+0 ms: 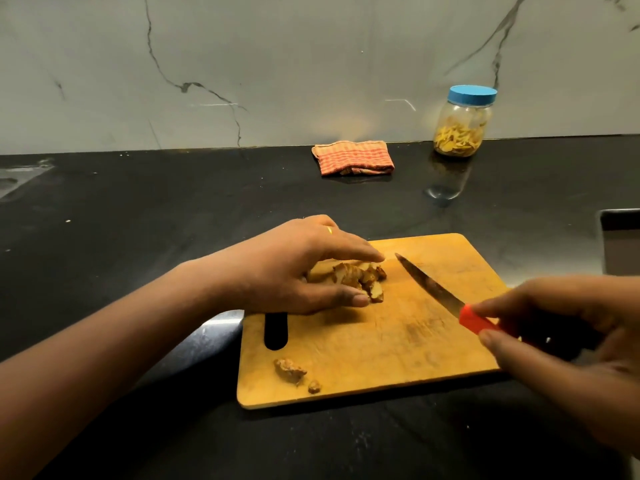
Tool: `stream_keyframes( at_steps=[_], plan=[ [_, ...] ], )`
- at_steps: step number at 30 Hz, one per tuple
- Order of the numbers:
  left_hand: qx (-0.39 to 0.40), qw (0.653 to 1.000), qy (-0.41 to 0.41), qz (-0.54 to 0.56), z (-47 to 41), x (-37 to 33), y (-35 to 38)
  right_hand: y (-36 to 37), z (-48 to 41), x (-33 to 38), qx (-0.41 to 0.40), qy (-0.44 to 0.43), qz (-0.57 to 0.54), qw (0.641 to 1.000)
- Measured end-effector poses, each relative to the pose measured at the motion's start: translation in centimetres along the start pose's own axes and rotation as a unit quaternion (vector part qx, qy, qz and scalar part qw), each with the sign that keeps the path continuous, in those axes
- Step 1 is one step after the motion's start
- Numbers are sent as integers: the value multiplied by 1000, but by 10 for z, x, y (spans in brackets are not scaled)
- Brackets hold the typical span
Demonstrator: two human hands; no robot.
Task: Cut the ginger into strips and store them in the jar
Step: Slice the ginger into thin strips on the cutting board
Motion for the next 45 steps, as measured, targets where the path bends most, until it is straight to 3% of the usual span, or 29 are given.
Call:
stream_keyframes(
  at_steps=[7, 15, 29, 41, 45],
  plan=[
    [-92, 995, 33, -6, 9, 0, -13, 9, -7, 15, -3, -15, 20, 1000],
    [-81, 997, 11, 12, 6, 1, -21, 16, -2, 19, 3, -44, 21, 999],
    [-14, 999, -44, -22, -40, -11, -16, 2, -4, -3, 0, 20, 15, 1000],
    [-39, 997, 12, -62, -43, -23, -14, -7, -1, -6, 0, 40, 30, 999],
    [-62, 998, -6, -9, -40, -23, -20, -8, 0, -10, 4, 44, 24, 999]
  ],
)
Point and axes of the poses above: each hand's wrist, its own z-axis away from the middle knuckle, its own y-axis out of the palm, x = y × z, the point moved 9 cm from there along -z, towards the middle knuckle, and after that the axes turned 12 degrees about -z, right-handed, at the moved point
